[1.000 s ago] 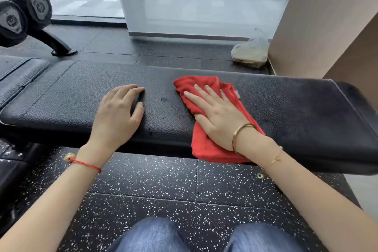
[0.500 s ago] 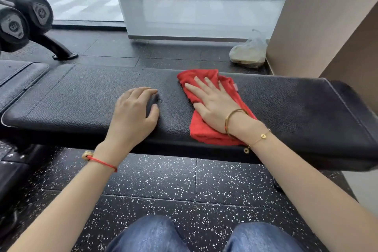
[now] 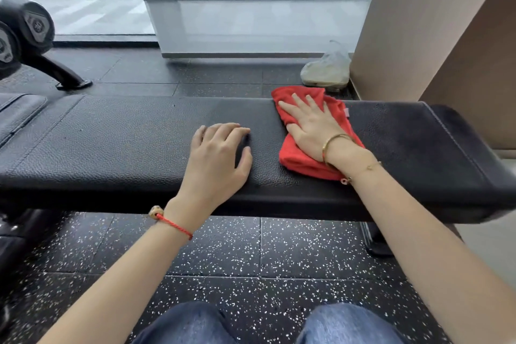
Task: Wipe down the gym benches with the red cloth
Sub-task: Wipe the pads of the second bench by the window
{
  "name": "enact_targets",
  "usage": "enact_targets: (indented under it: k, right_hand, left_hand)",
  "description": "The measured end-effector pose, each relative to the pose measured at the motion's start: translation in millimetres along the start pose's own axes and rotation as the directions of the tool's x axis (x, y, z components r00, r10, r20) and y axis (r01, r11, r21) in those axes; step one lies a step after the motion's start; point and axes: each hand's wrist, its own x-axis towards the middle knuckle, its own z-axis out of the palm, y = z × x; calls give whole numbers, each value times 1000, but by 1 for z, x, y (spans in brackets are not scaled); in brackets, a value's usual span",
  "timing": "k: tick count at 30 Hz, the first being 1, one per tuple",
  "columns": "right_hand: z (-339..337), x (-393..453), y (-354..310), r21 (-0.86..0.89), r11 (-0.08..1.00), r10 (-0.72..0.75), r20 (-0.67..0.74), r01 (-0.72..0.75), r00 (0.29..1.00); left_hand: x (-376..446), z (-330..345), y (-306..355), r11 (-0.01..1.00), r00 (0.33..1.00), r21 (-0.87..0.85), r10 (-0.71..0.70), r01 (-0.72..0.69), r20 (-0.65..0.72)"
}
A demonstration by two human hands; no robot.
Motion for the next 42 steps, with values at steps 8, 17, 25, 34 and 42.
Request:
enact_targets:
  k: [8,17,25,34,42]
  right_hand:
    - [5,-66,-8,-1,977,-213,-49,213,976]
    - [-11,-30,38,39,998,46,-3,-46,999]
    - [3,-22,-7,3,996,-94,0,94,996]
    - [-8,-89,38,8,997,-71,-77,72,995]
    - [-16,-19,62,3,985,172,-8,-172,985]
  left_hand:
    - [-3,3,-1,1000,1000,7,10,-10,-17]
    - [-6,6,-1,998,1000,56,6,-6,7]
    - [-5,6,-1,998,1000,62,7,-7,-1]
    - [-6,5,-2,998,1000,59,15,-16,15]
    - [-6,5,3,998,1000,64,4,-5,9]
